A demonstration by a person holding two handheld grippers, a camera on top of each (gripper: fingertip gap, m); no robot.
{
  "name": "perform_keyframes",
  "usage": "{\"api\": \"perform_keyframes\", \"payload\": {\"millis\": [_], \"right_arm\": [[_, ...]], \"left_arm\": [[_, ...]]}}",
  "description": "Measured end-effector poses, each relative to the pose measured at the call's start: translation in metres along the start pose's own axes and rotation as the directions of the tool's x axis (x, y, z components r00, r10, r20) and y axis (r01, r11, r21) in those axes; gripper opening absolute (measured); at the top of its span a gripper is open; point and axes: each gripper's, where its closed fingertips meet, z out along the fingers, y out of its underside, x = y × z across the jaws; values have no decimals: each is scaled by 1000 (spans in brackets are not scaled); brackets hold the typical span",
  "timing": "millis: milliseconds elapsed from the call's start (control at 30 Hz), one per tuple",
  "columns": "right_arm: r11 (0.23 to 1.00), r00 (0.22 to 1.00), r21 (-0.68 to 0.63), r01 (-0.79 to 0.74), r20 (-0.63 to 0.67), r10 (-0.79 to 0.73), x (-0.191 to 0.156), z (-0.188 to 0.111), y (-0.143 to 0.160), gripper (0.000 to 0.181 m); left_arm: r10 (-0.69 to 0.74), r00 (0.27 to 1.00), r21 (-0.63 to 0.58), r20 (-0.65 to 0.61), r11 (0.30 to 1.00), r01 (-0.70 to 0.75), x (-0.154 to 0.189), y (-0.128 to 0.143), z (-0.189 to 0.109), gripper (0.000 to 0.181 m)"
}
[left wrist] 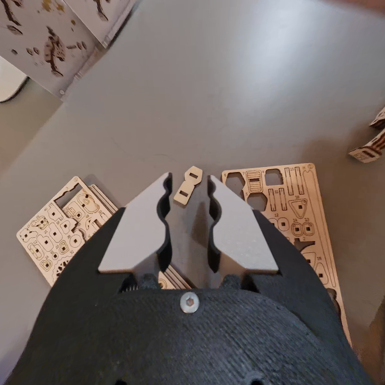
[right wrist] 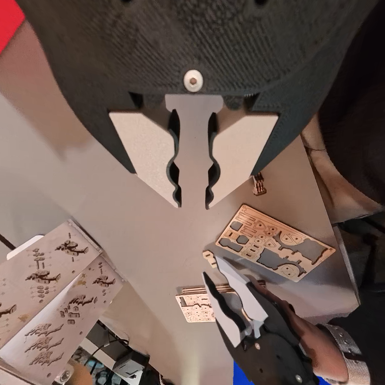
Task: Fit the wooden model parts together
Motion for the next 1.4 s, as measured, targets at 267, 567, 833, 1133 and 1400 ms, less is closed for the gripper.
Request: {"api": "perform_keyframes", "payload": {"millis": [267, 567, 833, 1133, 1400], "right_arm": [[996, 997, 51, -69, -18, 70, -1, -10, 7, 21], [991, 994, 81, -111, -10, 112, 3, -2, 8, 22], [960, 993, 258, 113, -66, -99, -19, -3, -38, 24], [827, 871, 338, 450, 38, -490, -86, -12, -50, 27], [776, 799, 299, 556, 65, -598, -104, 5, -37, 2]], "left_arm": [[-84, 993, -47, -82, 996, 81, 8, 7, 17, 20], [-183, 967, 143, -178, 967, 210, 11, -22, -15, 19], [-294, 583, 225, -758, 721, 656, 66, -90, -87, 18], [-282, 532, 96, -799, 813, 574, 132, -72, -84, 18], [-295, 493, 76, -819, 796, 601, 147, -71, -87, 19]]}}
